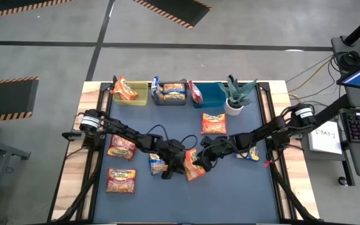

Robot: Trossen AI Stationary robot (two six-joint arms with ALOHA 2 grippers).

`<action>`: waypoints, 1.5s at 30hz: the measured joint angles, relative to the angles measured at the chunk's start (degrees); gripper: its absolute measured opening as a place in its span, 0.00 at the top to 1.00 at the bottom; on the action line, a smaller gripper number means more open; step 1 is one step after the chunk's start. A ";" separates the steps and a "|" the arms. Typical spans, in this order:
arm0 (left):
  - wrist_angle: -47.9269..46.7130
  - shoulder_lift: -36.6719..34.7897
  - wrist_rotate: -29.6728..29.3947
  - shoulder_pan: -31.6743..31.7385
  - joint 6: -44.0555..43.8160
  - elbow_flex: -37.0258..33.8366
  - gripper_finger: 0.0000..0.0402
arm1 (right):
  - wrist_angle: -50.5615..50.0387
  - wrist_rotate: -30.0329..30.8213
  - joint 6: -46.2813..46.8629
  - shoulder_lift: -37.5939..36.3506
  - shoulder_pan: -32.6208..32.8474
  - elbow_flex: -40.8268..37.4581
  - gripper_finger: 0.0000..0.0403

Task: Sort Maruchan noodles
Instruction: Put the orange noodle pack into the yellow bin

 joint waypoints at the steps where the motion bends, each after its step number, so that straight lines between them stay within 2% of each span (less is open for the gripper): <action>1: 1.01 0.00 -0.01 0.00 -0.31 -0.37 0.81 | 0.79 0.06 -0.02 0.53 -0.01 0.02 0.31; 9: 2.22 0.00 0.05 -0.07 -1.03 -0.88 0.81 | 9.14 -1.30 -1.82 5.23 -1.01 -0.07 0.35; 29: 3.02 -0.39 0.49 0.44 -1.88 -0.92 0.81 | 9.18 -1.68 -3.24 4.77 -1.14 -0.07 0.38; 38: 3.32 -0.52 0.97 0.50 -2.23 -0.92 0.81 | 9.31 -1.29 -5.33 4.72 -1.12 -0.07 0.69; 42: -1.15 -3.78 1.76 0.68 -2.25 -1.49 0.81 | 9.15 -1.36 -7.89 4.07 -1.14 -0.09 0.76; 45: -3.13 -7.20 -0.52 1.01 -0.93 -2.54 0.81 | 9.28 0.02 -11.75 2.68 -1.10 -0.09 0.81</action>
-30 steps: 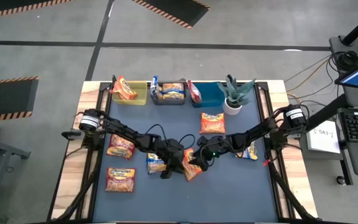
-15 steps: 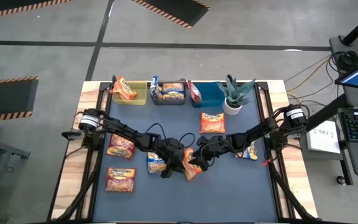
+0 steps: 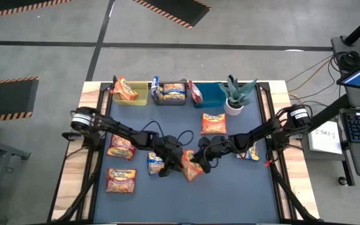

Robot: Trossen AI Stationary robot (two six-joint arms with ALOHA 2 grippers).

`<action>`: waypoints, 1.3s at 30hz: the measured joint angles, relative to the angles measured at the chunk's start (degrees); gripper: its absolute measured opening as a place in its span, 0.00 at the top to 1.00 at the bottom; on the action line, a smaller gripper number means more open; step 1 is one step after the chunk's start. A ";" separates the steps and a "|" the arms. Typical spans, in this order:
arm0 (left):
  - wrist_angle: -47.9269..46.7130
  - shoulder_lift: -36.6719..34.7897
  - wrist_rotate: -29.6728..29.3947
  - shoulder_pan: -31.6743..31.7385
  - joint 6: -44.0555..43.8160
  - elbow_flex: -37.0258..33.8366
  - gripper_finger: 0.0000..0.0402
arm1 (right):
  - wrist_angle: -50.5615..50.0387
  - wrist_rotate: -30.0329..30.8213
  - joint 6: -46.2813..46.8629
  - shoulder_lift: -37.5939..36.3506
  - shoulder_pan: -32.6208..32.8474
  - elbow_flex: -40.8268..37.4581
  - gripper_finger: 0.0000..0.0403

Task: Sort Maruchan noodles
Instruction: Put the orange noodle pack into the yellow bin

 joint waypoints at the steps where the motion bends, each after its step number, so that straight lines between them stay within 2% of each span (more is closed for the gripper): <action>1: 0.13 -1.06 -0.81 0.01 0.46 -0.35 0.81 | -0.10 0.64 -1.84 -0.47 -0.01 0.00 0.83; 4: 0.28 -4.91 -3.38 0.03 1.88 -1.41 0.81 | 0.03 3.00 -7.65 -2.31 -0.02 0.00 0.86; 10: 0.05 -14.54 -4.82 0.25 5.12 -3.49 0.81 | -0.97 8.66 -19.71 -5.15 0.12 -0.02 0.91; 15: -0.07 -21.37 -16.37 0.29 5.50 -7.40 0.81 | -0.60 12.74 -28.44 -5.89 0.63 -0.02 0.95; 19: 0.42 -23.93 -25.62 0.88 2.62 -10.32 0.80 | -0.48 13.88 -35.57 -5.98 1.09 -0.02 0.96; 24: 1.29 -23.68 -26.71 2.58 -0.55 -12.13 0.69 | -0.45 14.14 -40.85 -5.98 1.27 -0.02 0.96; 33: 11.33 -17.47 -26.54 3.55 -1.47 -13.20 0.40 | -0.69 15.52 -42.49 -5.96 1.25 -0.02 0.96; 39: 17.31 -12.40 -23.90 3.73 -2.19 -12.10 0.29 | -0.47 15.52 -42.61 -5.96 1.25 -0.02 0.96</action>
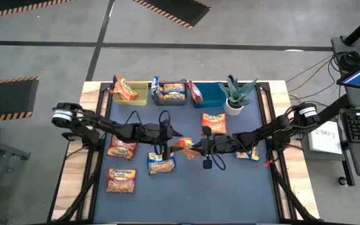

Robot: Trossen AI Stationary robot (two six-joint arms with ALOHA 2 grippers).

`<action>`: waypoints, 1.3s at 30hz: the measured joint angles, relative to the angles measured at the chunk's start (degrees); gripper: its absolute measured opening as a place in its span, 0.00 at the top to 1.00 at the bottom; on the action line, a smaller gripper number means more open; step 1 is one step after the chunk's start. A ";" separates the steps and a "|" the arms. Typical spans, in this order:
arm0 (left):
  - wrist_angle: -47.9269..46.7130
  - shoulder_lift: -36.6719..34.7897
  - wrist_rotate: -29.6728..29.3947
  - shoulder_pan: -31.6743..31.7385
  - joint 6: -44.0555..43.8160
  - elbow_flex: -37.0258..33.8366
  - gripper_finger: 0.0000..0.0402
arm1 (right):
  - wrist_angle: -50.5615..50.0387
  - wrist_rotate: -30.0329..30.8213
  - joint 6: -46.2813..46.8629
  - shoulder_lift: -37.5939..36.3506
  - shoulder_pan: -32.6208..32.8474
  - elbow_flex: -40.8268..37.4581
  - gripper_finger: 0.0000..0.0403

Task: Sort Maruchan noodles
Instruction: Put the orange noodle pack into the yellow bin

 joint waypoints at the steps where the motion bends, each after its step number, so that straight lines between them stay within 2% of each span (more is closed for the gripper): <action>1: 0.37 0.80 0.31 -0.01 -0.39 0.29 0.28 | -0.02 0.00 -0.02 0.00 0.00 0.00 0.96; 6: 0.67 4.83 0.36 -0.02 -1.34 1.94 0.27 | -0.24 -0.02 -0.36 0.02 0.00 0.00 0.96; 11: 1.60 6.68 0.36 -0.04 -1.09 3.26 0.30 | -0.39 -0.02 -0.42 0.04 0.00 0.00 0.96; 20: 1.61 6.31 0.31 -0.09 -0.96 3.19 0.53 | -0.14 0.08 2.02 0.04 -0.03 0.00 0.94; 27: 1.61 6.33 0.11 -0.07 -1.13 3.17 0.68 | 0.09 -0.05 3.98 -0.09 -0.04 0.00 0.75; 34: 0.71 5.53 -0.03 -0.07 -1.51 3.15 0.70 | -0.96 -0.20 4.09 -3.04 -0.02 0.00 0.54; 39: -8.19 -1.07 -1.35 -0.07 -1.56 3.11 0.70 | -5.86 2.69 0.46 -10.66 0.00 0.00 0.44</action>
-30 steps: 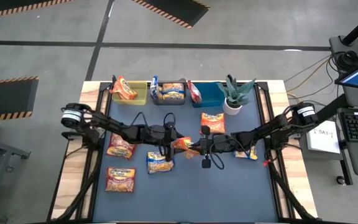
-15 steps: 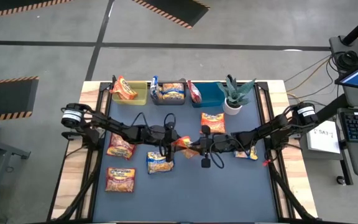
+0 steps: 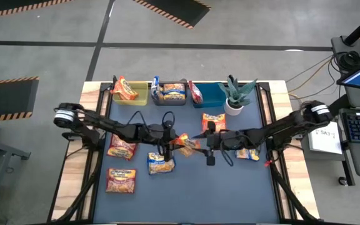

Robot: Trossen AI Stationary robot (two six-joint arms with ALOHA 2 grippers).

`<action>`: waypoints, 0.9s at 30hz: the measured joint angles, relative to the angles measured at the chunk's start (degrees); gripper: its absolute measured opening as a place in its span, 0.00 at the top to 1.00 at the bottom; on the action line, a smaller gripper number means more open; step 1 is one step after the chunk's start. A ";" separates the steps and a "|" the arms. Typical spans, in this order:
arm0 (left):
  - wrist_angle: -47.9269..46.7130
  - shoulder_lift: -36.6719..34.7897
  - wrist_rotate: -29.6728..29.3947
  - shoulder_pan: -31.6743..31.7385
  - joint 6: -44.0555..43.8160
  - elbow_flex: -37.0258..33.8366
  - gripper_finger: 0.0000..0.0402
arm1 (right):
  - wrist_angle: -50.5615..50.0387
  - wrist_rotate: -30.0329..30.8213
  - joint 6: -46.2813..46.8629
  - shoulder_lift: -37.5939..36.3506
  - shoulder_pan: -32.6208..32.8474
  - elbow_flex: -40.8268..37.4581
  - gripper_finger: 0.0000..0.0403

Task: Sort Maruchan noodles
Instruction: Put the orange noodle pack into the yellow bin

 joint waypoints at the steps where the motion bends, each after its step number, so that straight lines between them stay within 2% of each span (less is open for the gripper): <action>1: -2.21 -1.91 -0.83 0.02 0.01 -0.01 0.70 | -1.11 1.09 -1.27 -1.83 -0.02 0.00 0.43; 4: -11.24 -9.18 -5.11 0.43 0.80 -0.01 0.70 | -3.39 5.07 -5.18 -6.74 -0.32 0.00 0.40; 6: -18.47 -14.44 -10.68 0.88 0.96 0.14 0.70 | -3.57 7.42 -7.67 -9.37 -0.85 0.00 0.39; 8: -27.18 -19.35 -19.51 1.42 0.90 1.70 0.70 | -3.62 8.12 -9.60 -11.70 -1.85 -0.02 0.38; 13: -47.80 -27.12 -47.88 4.00 -1.28 7.67 0.70 | -3.61 8.15 -10.84 -15.09 -4.87 -0.02 0.38; 15: -56.84 -28.77 -54.53 7.00 -4.73 10.63 0.70 | -3.39 8.15 -10.87 -15.31 -6.01 -0.02 0.38; 17: -62.69 -29.74 -55.42 11.26 -7.31 13.34 0.70 | -3.34 8.04 -11.35 -15.11 -7.10 -0.02 0.39; 19: -66.43 -29.88 -53.09 16.52 -8.09 15.48 0.70 | -2.74 8.02 -12.51 -14.68 -8.16 0.00 0.39; 22: -68.60 -29.30 -47.05 25.05 -7.05 17.27 0.70 | -2.77 8.01 -13.64 -14.22 -9.90 1.01 0.40; 27: -68.42 -27.30 -31.93 37.80 -4.20 17.35 0.70 | -2.81 6.88 -13.37 -14.35 -11.79 1.76 0.41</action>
